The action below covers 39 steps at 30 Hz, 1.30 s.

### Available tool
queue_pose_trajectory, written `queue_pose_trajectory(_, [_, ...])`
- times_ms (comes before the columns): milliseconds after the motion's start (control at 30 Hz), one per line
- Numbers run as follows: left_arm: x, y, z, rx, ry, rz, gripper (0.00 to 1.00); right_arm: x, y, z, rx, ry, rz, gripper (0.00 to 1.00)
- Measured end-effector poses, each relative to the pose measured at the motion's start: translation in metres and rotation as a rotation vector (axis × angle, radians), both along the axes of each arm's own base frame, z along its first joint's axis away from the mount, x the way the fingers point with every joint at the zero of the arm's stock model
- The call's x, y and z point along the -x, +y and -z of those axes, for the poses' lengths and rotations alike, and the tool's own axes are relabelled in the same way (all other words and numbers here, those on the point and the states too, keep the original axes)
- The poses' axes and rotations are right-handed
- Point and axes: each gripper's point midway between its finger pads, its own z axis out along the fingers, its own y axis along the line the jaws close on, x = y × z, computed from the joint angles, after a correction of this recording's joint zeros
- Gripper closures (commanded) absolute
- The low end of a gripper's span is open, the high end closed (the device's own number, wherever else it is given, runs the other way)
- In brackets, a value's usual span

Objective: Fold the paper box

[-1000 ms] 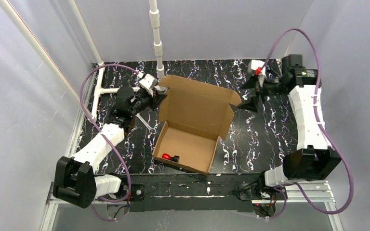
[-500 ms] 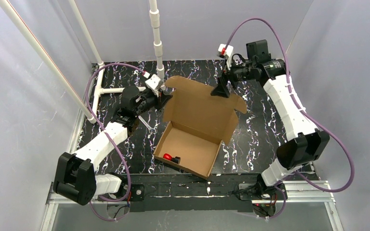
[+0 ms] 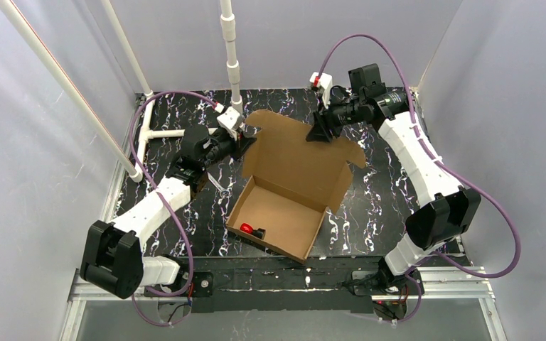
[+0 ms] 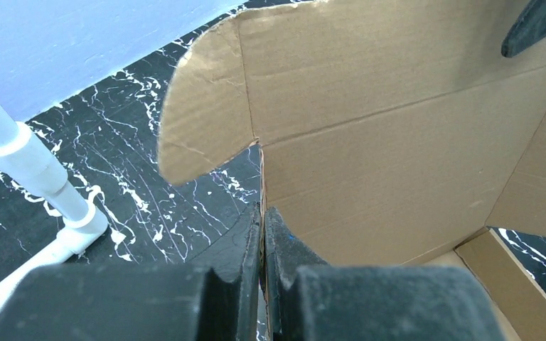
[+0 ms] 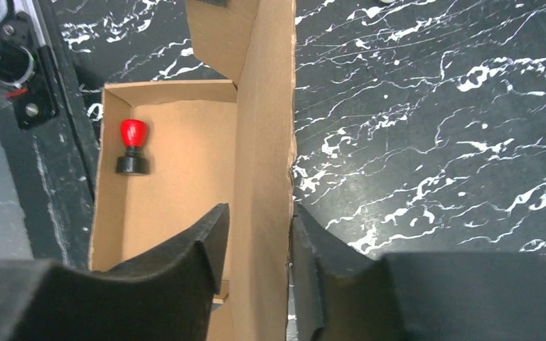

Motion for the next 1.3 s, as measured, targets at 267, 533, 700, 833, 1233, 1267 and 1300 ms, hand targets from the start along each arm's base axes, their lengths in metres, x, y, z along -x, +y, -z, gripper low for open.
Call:
queue_pose_trajectory(267, [-0.003,0.002,0.001,0.005,0.009,-0.020,0.94,0.001,0.001,-0.001,-0.006,0.008,0.000,0.99])
queue_pose_trajectory(533, [-0.002,0.002,0.001,0.064,0.068,-0.053,0.40,-0.001,-0.002,-0.002,0.015,-0.020,-0.009,0.99])
queue_pose_trajectory(700, [0.010,0.013,0.010,0.161,0.176,-0.100,0.26,-0.007,-0.006,-0.009,0.046,-0.089,-0.021,0.99])
queue_pose_trajectory(833, [0.019,0.039,0.016,0.267,0.264,-0.185,0.26,-0.008,-0.008,-0.011,0.064,-0.137,-0.051,0.99])
queue_pose_trajectory(1233, [0.012,0.080,0.054,0.387,0.433,-0.387,0.71,-0.003,-0.011,-0.008,0.098,-0.229,-0.167,0.99])
queue_pose_trajectory(1267, [0.009,0.077,0.066,0.374,0.477,-0.382,0.74,-0.002,-0.010,-0.008,0.098,-0.233,-0.174,0.99])
queue_pose_trajectory(1300, [0.004,0.071,0.077,0.362,0.526,-0.367,0.79,-0.001,-0.011,-0.008,0.098,-0.232,-0.183,0.99])
